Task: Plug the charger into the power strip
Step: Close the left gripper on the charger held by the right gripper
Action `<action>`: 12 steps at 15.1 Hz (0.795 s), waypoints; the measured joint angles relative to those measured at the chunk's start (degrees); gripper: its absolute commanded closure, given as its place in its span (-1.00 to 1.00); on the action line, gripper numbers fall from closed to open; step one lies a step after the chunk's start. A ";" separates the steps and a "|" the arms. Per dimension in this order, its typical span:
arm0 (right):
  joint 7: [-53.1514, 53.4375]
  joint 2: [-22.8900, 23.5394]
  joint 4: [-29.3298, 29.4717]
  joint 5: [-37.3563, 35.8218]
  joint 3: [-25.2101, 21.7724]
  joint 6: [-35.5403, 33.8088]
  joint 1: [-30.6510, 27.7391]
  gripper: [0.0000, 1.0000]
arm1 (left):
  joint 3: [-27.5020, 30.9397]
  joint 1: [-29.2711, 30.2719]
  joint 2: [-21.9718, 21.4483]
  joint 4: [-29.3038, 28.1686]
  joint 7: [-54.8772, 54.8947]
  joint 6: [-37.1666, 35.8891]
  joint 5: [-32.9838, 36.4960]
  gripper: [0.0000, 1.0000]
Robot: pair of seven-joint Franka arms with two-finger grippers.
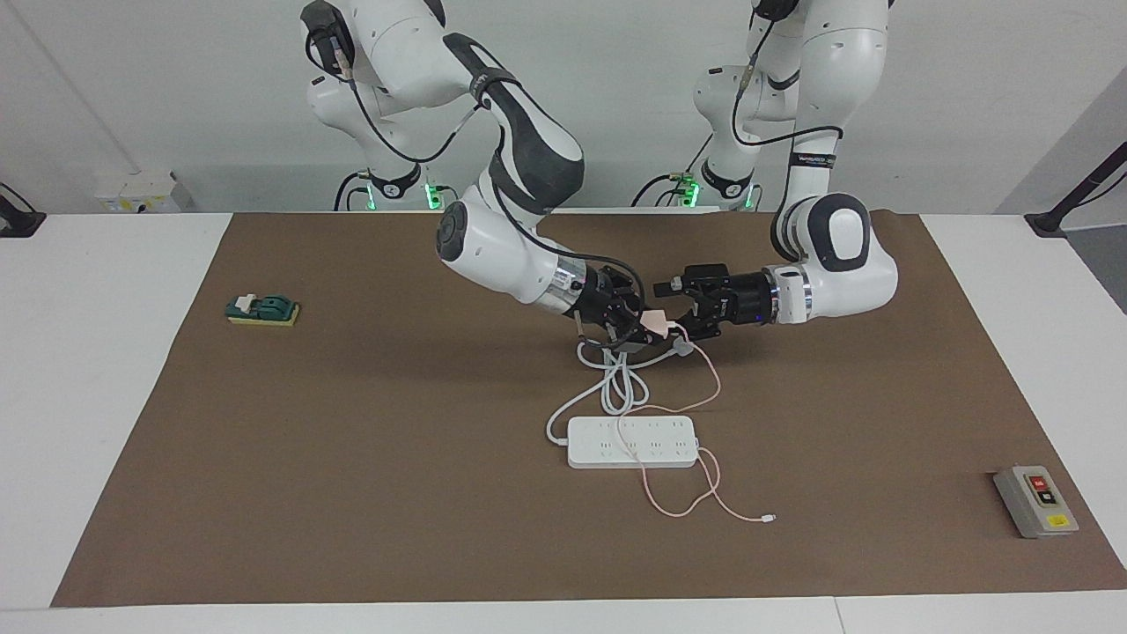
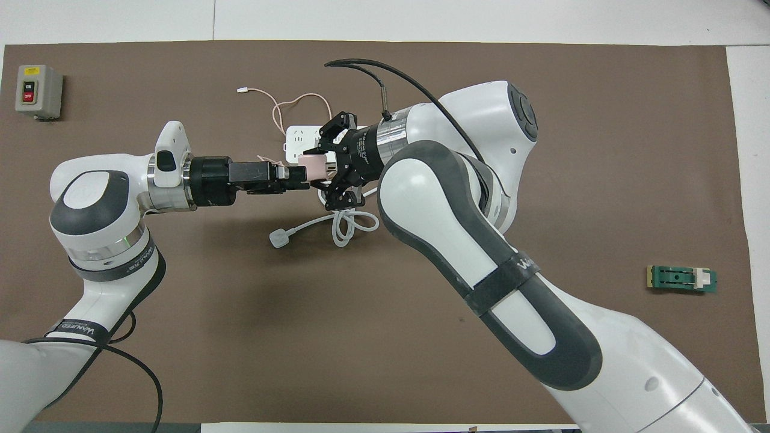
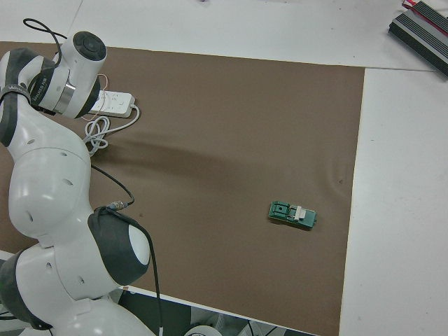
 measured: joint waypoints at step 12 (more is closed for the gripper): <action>0.00 0.01 0.00 0.00 0.00 0.00 0.00 1.00 | 0.14 -0.04 0.94 0.01 1.01 0.63 -3.03 -0.60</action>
